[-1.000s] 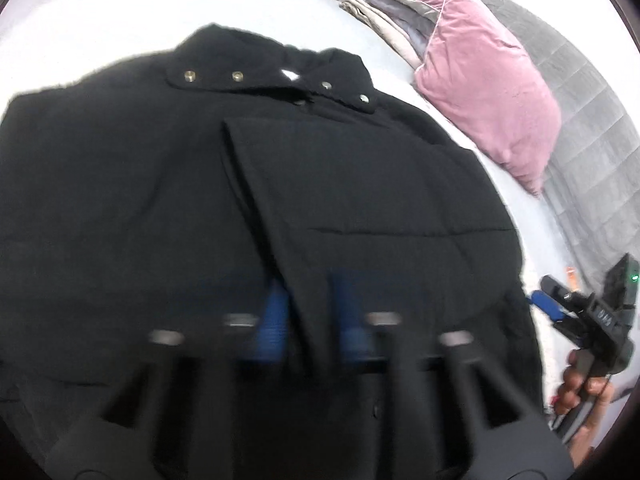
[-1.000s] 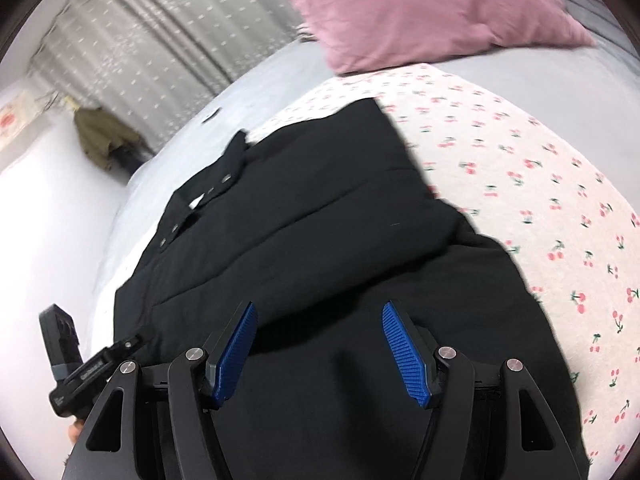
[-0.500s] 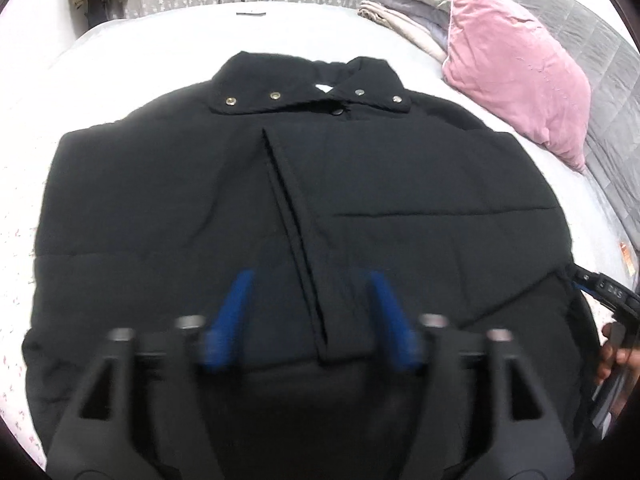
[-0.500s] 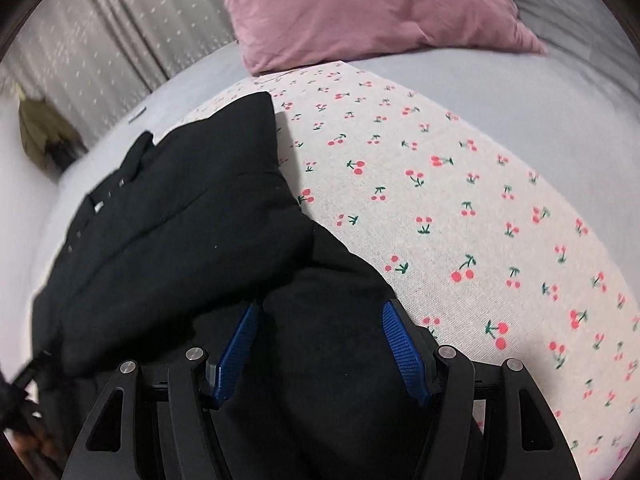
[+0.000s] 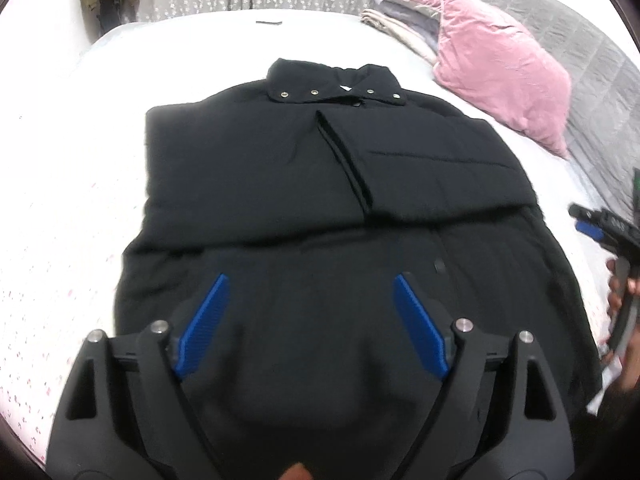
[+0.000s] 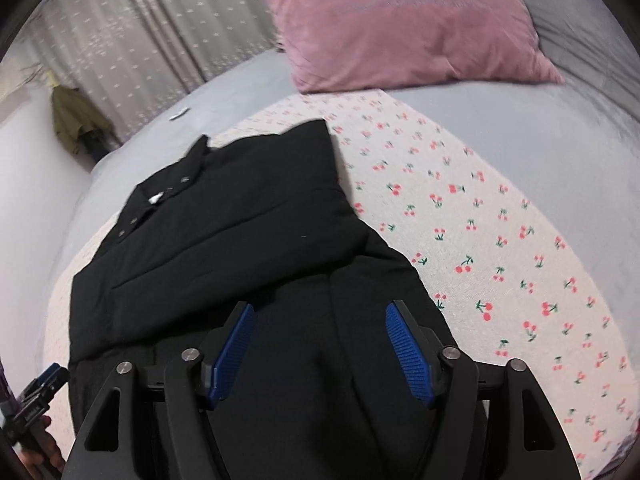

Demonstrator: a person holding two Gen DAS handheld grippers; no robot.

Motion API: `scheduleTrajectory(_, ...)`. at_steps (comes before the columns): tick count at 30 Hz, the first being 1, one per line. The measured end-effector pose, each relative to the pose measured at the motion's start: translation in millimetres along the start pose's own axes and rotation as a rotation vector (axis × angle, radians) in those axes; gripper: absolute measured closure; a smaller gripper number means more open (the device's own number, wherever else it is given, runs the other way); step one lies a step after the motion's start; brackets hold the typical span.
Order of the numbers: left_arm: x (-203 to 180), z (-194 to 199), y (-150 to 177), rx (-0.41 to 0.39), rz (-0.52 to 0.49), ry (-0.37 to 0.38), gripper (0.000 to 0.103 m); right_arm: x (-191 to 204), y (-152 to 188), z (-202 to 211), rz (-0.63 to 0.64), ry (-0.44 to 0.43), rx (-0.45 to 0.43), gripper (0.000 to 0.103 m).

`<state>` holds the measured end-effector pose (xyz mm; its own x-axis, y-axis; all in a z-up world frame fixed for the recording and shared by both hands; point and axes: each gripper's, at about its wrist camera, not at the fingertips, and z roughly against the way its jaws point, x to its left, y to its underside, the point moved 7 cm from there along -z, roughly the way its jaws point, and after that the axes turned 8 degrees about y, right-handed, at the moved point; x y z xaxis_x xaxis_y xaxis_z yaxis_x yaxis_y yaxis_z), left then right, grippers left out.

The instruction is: Fold large clothes

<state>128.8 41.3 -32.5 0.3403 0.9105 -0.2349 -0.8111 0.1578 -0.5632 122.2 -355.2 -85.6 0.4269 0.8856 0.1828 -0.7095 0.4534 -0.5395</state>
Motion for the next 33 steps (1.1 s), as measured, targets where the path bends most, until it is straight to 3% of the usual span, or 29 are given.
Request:
scheduleTrajectory(7,29,50,35,-0.018,-0.008,-0.028,0.005,-4,18,27,-0.052,-0.092,0.047,0.025)
scheduleTrajectory(15,60,70,78,0.063,0.037,-0.063,0.004,-8,42,57,-0.007,-0.098,0.051,0.024)
scheduleTrajectory(22,85,71,128,0.156,0.099,-0.028,0.004,-36,69,64,0.053,-0.037,0.060,0.023)
scheduleTrajectory(33,79,57,193,0.320,0.146,0.166,0.004,-86,130,54,0.085,0.005,0.140,0.023)
